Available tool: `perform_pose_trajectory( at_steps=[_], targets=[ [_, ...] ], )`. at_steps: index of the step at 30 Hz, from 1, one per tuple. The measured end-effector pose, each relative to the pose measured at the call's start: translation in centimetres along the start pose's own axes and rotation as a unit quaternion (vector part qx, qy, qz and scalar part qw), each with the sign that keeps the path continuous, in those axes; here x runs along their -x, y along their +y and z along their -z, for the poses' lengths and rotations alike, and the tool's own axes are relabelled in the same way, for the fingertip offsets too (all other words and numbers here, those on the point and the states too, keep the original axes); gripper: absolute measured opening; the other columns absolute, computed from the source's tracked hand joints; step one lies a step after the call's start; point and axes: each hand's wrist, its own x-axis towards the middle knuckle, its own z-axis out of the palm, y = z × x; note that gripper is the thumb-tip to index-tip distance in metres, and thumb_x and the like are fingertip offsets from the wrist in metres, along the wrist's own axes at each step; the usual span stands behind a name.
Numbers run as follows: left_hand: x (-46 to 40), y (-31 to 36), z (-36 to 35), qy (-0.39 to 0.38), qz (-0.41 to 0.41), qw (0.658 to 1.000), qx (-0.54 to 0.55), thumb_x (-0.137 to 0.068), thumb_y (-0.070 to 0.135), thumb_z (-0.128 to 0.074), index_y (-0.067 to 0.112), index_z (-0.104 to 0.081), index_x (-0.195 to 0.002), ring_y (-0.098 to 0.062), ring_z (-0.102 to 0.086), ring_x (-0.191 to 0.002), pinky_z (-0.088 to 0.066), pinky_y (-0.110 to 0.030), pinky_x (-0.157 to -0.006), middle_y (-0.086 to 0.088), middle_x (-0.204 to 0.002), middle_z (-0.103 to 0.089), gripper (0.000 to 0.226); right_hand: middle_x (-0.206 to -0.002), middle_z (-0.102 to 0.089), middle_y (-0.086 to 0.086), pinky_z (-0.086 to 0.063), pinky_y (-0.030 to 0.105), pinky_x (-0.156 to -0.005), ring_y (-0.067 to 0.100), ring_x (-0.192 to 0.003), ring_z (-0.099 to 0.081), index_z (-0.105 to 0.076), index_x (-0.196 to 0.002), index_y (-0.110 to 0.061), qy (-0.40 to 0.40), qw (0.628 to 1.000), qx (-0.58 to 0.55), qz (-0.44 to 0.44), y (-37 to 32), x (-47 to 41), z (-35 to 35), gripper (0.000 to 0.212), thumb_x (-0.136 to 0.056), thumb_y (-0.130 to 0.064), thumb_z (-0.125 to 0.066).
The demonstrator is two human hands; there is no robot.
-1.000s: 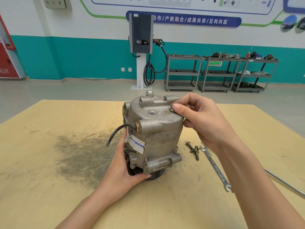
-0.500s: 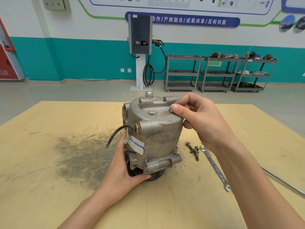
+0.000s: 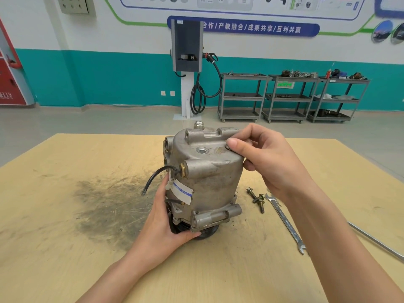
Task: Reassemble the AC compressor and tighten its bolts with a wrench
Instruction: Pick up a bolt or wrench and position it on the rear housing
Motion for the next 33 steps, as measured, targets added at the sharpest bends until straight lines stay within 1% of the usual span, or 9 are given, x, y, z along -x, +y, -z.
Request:
perform_pose_trajectory(
  at_steps=[3, 6, 9, 12, 17, 23, 25, 31, 33],
  targets=[
    [0.00, -0.09, -0.04, 0.000, -0.006, 1.000, 0.001, -0.055, 0.062, -0.083, 0.053, 0.003, -0.147, 0.011, -0.033, -0.135, -0.031, -0.014, -0.106, 0.037, -0.146, -0.032, 0.127, -0.058, -0.043, -0.004, -0.031, 0.017, -0.049, 0.008, -0.060, -0.038, -0.067, -0.065, -0.026, 0.014, 1.000, 0.006, -0.002, -0.06, -0.01, -0.11, 0.019, -0.081, -0.021, -0.075],
    [0.01, -0.03, 0.00, 0.000, -0.007, 1.000, 0.007, -0.053, 0.067, -0.083, 0.053, 0.001, -0.147, 0.009, -0.034, -0.136, -0.032, -0.021, -0.108, 0.036, -0.146, -0.032, 0.126, -0.080, -0.061, 0.004, -0.035, 0.020, -0.051, 0.011, -0.072, -0.048, -0.071, -0.081, -0.023, -0.018, 1.000, 0.006, -0.014, -0.47, 0.25, 0.39, 0.009, -0.088, -0.018, -0.067],
    [-0.03, 0.00, -0.02, -0.002, -0.006, 1.000, 0.012, -0.051, 0.076, -0.078, 0.049, -0.002, -0.148, 0.006, -0.036, -0.137, -0.034, -0.028, -0.112, 0.032, -0.147, -0.034, 0.126, -0.093, -0.066, 0.005, -0.038, 0.022, -0.054, 0.011, -0.076, -0.050, -0.072, -0.087, -0.019, -0.036, 0.999, -0.004, -0.019, -0.61, 0.38, 0.77, 0.017, -0.093, -0.009, -0.059],
    [0.00, -0.03, -0.01, -0.002, -0.003, 1.000, 0.013, -0.051, 0.077, -0.078, 0.047, -0.004, -0.148, 0.005, -0.037, -0.136, -0.035, -0.032, -0.113, 0.031, -0.147, -0.036, 0.126, -0.091, -0.058, 0.015, -0.035, 0.026, -0.056, 0.019, -0.079, -0.046, -0.069, -0.081, -0.020, -0.021, 1.000, 0.005, -0.017, -0.48, 0.38, 0.48, 0.015, -0.091, -0.010, -0.063],
    [0.00, 0.04, 0.00, 0.001, -0.002, 1.000, 0.009, -0.050, 0.080, -0.077, 0.050, -0.003, -0.147, 0.005, -0.037, -0.136, -0.035, -0.032, -0.113, 0.030, -0.147, -0.035, 0.126, -0.085, -0.052, 0.010, -0.034, 0.027, -0.056, 0.020, -0.078, -0.043, -0.068, -0.068, -0.030, -0.005, 1.000, 0.005, -0.013, -0.39, 0.30, 0.17, 0.022, -0.086, -0.017, -0.070],
    [0.00, 0.07, 0.02, -0.002, -0.001, 1.000, 0.008, -0.051, 0.076, -0.078, 0.050, 0.000, -0.148, 0.007, -0.034, -0.137, -0.033, -0.033, -0.114, 0.035, -0.147, -0.033, 0.127, -0.104, -0.063, 0.023, -0.036, 0.024, -0.055, 0.015, -0.080, -0.049, -0.074, -0.089, -0.021, -0.035, 0.999, 0.008, -0.008, -0.58, 0.29, 0.67, 0.015, -0.092, -0.011, -0.063],
    [0.01, 0.10, 0.01, -0.002, 0.000, 1.000, 0.008, -0.052, 0.074, -0.080, 0.051, 0.001, -0.147, 0.007, -0.035, -0.137, -0.034, -0.033, -0.114, 0.036, -0.146, -0.033, 0.127, -0.097, -0.065, 0.018, -0.037, 0.024, -0.055, 0.015, -0.079, -0.049, -0.073, -0.087, -0.019, -0.039, 0.999, 0.006, -0.011, -0.51, 0.27, 0.74, 0.016, -0.092, -0.009, -0.062],
    [-0.05, 0.11, -0.04, -0.002, 0.002, 1.000, 0.010, -0.052, 0.067, -0.083, 0.054, 0.000, -0.147, 0.005, -0.036, -0.137, -0.034, -0.035, -0.115, 0.030, -0.148, -0.035, 0.127, -0.068, -0.044, 0.006, -0.033, 0.021, -0.052, 0.011, -0.066, -0.041, -0.065, -0.068, -0.024, 0.003, 1.000, 0.003, -0.015, -0.19, 0.10, 0.17, 0.018, -0.083, -0.016, -0.072],
    [-0.06, 0.01, -0.01, -0.002, 0.002, 1.000, 0.010, -0.052, 0.067, -0.084, 0.054, 0.001, -0.147, 0.005, -0.035, -0.138, -0.033, -0.035, -0.115, 0.030, -0.149, -0.035, 0.128, -0.069, -0.044, 0.008, -0.032, 0.021, -0.052, 0.012, -0.067, -0.040, -0.066, -0.069, -0.024, 0.007, 1.000, 0.004, -0.015, -0.20, 0.09, 0.15, 0.018, -0.083, -0.017, -0.073]
  ],
)
